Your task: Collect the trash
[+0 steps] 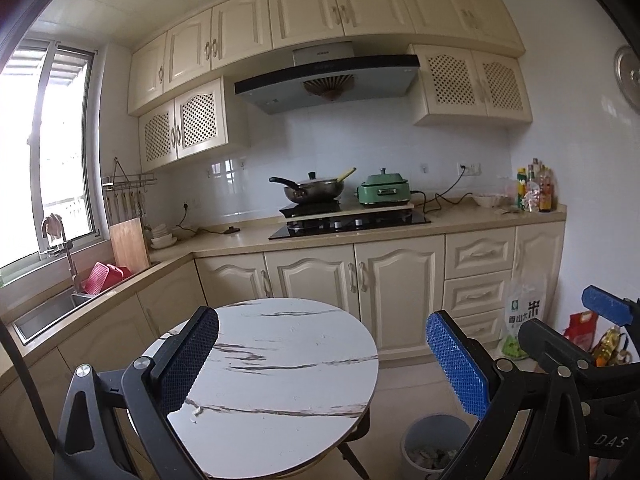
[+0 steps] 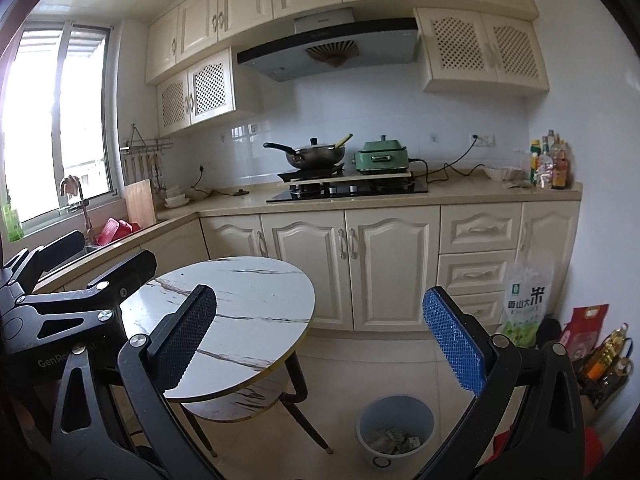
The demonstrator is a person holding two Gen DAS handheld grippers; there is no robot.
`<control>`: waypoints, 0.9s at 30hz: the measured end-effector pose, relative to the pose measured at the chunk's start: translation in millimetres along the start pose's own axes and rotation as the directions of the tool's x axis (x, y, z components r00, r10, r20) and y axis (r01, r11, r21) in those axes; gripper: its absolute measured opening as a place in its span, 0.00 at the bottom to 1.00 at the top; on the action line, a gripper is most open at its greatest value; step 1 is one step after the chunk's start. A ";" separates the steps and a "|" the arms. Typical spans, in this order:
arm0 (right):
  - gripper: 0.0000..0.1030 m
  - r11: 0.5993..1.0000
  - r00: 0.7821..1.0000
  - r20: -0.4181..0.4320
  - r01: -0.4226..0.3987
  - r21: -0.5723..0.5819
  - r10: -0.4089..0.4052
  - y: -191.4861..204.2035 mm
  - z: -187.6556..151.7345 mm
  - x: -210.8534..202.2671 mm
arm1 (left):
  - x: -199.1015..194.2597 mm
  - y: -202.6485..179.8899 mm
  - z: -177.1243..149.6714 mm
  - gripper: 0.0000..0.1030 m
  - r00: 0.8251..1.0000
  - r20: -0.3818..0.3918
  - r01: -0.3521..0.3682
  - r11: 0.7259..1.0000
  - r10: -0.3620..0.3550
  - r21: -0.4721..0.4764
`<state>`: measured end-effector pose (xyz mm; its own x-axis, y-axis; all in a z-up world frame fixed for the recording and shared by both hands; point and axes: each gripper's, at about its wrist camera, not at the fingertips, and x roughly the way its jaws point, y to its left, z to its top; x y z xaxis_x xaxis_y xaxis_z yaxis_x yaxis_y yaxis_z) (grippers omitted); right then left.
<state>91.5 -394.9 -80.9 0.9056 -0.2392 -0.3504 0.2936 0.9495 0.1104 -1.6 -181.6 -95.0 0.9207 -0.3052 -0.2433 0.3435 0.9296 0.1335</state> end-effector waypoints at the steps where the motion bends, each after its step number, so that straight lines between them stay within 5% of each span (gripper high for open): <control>1: 1.00 1.000 1.000 0.000 0.000 -0.002 0.000 0.1 0.8 0.1 | 0.7 0.8 3.2 1.00 1.000 -0.001 0.001 1.000 -0.001 -0.002; 27: 1.00 1.000 1.000 0.003 -0.009 -0.010 0.009 7.4 2.9 0.6 | -20.7 -14.2 -16.7 1.00 1.000 0.007 -0.026 1.000 0.026 -0.012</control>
<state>95.1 -388.7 -77.5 0.9091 -0.2316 -0.3462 0.2826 0.9535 0.1043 -28.6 -185.1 -107.9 0.9307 -0.2820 -0.2330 0.3169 0.9398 0.1282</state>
